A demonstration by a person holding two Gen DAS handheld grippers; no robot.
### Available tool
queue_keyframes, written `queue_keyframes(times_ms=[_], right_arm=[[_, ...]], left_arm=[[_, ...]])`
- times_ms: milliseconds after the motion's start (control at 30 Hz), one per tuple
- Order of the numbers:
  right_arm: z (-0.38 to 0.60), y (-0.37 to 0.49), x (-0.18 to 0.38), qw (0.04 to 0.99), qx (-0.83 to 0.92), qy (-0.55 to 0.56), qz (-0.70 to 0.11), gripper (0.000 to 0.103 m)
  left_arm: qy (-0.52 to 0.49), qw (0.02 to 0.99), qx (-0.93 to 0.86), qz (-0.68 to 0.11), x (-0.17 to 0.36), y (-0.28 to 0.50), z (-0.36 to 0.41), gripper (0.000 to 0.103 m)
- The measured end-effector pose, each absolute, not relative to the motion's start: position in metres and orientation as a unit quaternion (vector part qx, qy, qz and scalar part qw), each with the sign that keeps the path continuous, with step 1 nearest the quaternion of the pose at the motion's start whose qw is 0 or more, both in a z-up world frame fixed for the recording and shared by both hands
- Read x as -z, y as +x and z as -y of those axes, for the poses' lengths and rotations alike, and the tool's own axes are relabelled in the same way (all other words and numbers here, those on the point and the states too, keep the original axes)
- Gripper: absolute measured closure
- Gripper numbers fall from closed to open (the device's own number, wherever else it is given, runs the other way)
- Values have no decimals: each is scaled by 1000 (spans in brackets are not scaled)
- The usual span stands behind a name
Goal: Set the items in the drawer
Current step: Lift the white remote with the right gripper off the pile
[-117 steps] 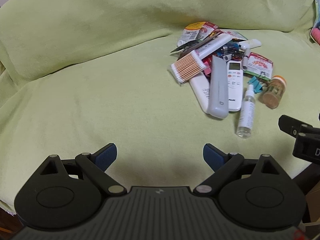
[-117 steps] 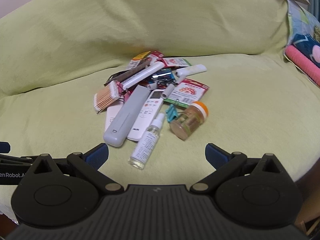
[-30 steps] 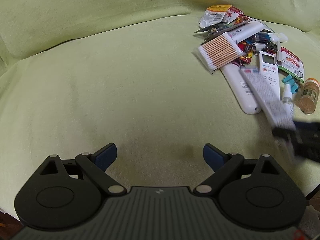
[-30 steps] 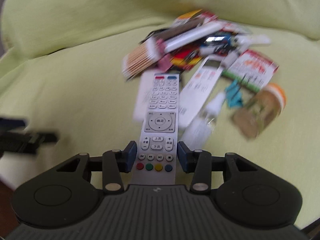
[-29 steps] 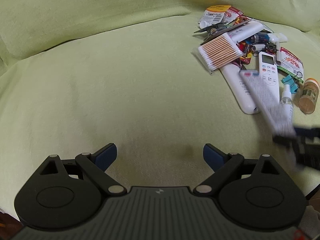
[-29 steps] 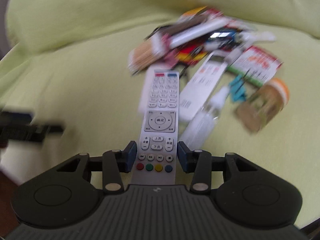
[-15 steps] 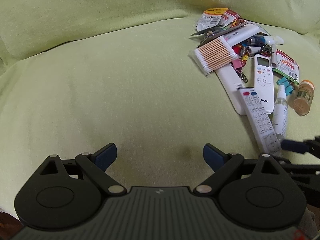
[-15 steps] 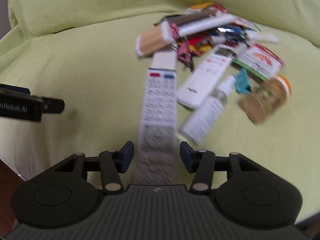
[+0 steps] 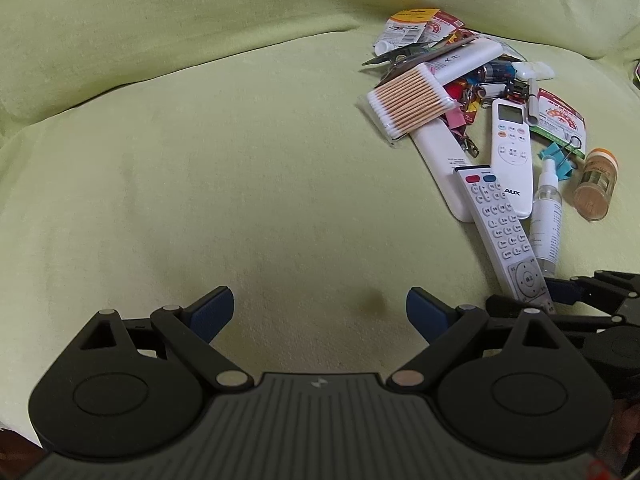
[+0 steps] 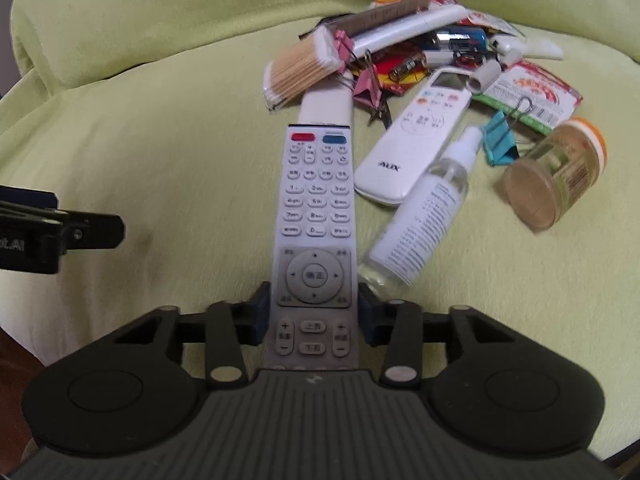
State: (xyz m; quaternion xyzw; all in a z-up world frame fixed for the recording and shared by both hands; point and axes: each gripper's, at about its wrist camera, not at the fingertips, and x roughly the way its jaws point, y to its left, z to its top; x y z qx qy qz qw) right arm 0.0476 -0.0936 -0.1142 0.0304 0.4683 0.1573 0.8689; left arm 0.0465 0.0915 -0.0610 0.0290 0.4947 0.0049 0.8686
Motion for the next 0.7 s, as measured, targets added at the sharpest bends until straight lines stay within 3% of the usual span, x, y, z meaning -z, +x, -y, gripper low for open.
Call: queue_keyframes(times_ms=[700], right_arm=[[132, 24, 75, 890, -153, 71, -425, 65]], left_arm=[[46, 869, 14, -492, 54, 42, -67, 9]])
